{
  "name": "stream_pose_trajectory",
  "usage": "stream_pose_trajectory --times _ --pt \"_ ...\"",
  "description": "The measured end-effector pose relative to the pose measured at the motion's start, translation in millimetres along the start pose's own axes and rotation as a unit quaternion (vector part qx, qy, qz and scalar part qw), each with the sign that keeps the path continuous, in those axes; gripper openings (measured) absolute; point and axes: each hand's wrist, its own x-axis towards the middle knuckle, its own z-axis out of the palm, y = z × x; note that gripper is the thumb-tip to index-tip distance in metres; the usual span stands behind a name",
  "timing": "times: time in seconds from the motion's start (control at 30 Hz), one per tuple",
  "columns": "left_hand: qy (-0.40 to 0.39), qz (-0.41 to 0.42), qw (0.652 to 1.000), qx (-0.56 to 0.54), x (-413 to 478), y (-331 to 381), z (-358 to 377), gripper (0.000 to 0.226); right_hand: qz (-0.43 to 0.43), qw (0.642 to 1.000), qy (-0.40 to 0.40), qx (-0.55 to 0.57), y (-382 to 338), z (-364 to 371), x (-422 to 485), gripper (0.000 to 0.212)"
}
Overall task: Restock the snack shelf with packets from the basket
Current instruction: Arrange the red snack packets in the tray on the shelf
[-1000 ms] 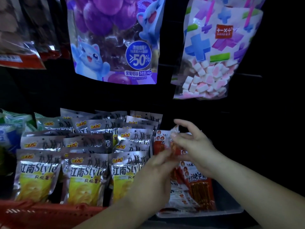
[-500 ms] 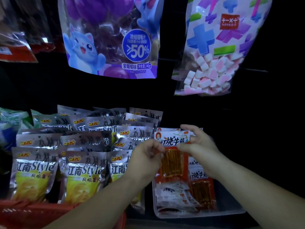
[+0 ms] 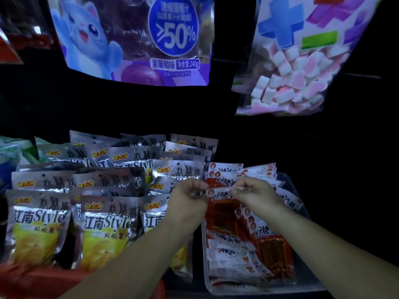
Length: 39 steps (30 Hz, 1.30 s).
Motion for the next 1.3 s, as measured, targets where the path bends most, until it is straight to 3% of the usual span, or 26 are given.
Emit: stream_pose_trajectory --times 0.13,0.33,0.4,0.47,0.53,0.57,0.63,0.7,0.87,0.97,1.1,1.17,1.3 --pt "0.007 -0.018 1.000 0.017 1 -8 0 0.023 0.014 0.973 -0.067 -0.221 18 -2 8 0.028" --pt "-0.012 -0.029 0.998 0.055 -1 -13 1 0.020 0.108 0.956 -0.217 -0.163 0 -7 6 0.033" --pt "-0.004 -0.038 0.998 0.044 0 -12 -1 0.021 0.102 0.976 -0.153 -0.118 4 -6 13 0.023" --pt "-0.002 -0.042 0.999 0.029 3 -13 -2 0.022 0.036 0.992 -0.016 -0.119 15 -3 24 0.014" --pt "-0.001 -0.041 0.999 0.024 6 -12 -2 0.024 -0.049 0.975 0.106 -0.188 25 -2 37 0.006" --pt "0.000 -0.039 0.999 0.021 7 -12 -1 0.025 -0.069 0.962 0.132 -0.227 27 0 43 0.013" --pt "0.007 -0.038 0.999 0.018 9 -12 0 0.025 -0.058 0.955 0.120 -0.264 30 5 51 0.037" --pt "0.018 -0.035 0.999 0.022 9 -12 2 0.025 -0.030 0.946 0.091 -0.309 31 14 56 0.046" --pt "0.007 -0.031 0.999 0.020 9 -13 5 0.028 -0.054 0.909 0.125 -0.393 33 19 65 0.005" --pt "0.003 -0.023 1.000 0.019 10 -14 1 0.029 -0.084 0.911 0.183 -0.361 35 18 70 0.017" --pt "0.005 -0.028 0.999 0.015 14 -17 -7 0.022 -0.173 0.879 0.256 -0.364 18 12 65 0.014" --pt "0.006 -0.016 1.000 0.025 12 -14 -10 0.021 -0.190 0.891 0.241 -0.335 3 5 58 0.009" --pt "-0.023 0.071 0.996 0.053 -3 1 -17 0.023 -0.162 0.967 0.099 -0.172 -36 -11 22 0.021"
